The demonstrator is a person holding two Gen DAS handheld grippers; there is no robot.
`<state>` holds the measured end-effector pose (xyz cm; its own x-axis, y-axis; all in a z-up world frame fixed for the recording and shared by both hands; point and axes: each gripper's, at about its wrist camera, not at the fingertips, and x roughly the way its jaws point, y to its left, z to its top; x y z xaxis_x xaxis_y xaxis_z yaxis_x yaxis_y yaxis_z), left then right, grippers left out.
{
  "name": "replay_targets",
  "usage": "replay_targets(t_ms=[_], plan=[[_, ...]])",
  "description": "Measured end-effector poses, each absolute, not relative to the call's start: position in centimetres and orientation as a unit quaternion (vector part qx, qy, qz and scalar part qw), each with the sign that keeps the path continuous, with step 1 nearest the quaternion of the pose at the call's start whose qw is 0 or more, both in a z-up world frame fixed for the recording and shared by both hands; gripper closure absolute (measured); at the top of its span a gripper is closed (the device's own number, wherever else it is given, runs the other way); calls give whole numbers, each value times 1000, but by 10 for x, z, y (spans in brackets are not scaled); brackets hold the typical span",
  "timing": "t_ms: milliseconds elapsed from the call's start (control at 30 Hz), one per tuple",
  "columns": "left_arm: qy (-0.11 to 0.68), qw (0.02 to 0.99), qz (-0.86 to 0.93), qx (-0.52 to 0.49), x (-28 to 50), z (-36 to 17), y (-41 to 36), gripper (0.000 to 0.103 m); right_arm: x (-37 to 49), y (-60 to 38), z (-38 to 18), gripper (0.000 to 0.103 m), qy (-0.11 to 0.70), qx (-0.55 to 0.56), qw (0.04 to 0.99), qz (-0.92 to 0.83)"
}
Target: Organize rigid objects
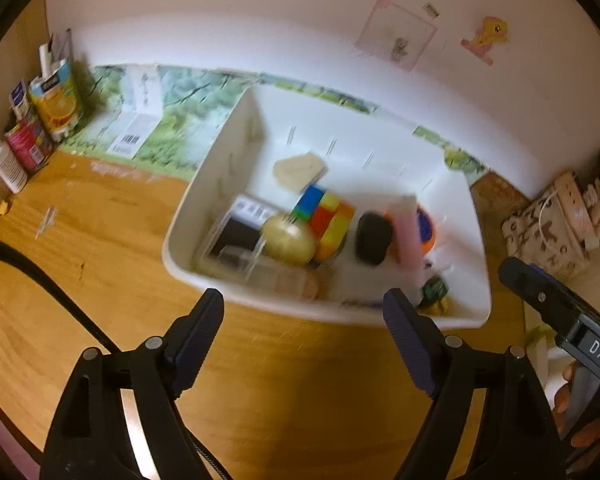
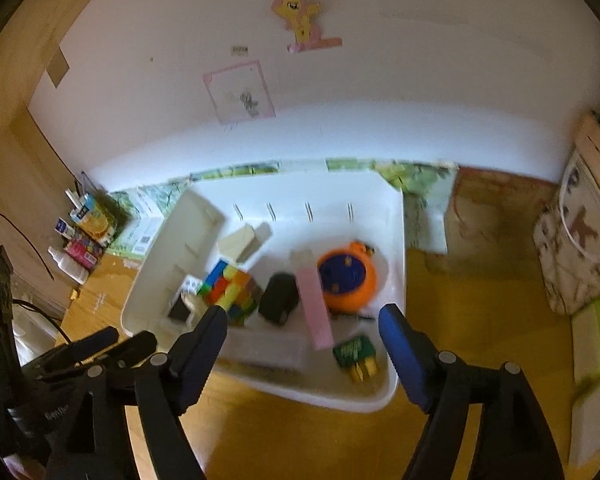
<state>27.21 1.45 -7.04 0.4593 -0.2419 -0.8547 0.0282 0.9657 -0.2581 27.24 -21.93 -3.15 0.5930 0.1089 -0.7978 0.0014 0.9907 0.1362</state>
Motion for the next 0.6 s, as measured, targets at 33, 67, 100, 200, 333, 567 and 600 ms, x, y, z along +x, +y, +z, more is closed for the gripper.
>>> replay_targets(t_ms=[33,67,100,200,333,567,600], plan=[[517,846,-80,-103,268,-73,19,19,267,-216,-35,24,455,65,888,26],[521,843,-81,-102,262,-76,23,18,260,-213,-39,24,460,70,885,22],[530,838,-84,-101,255,-82,29,18,252,-209,-44,24,467,75,881,18],[552,823,-90,-101,237,-98,44,17,229,-197,-62,21,488,84,869,1],[578,804,-96,-96,213,-115,63,17,199,-181,-91,21,523,104,845,-19],[607,785,-102,-75,185,-138,89,17,149,-159,-131,21,559,159,812,-56],[611,782,-101,-71,181,-140,92,17,143,-156,-134,20,560,163,810,-60]])
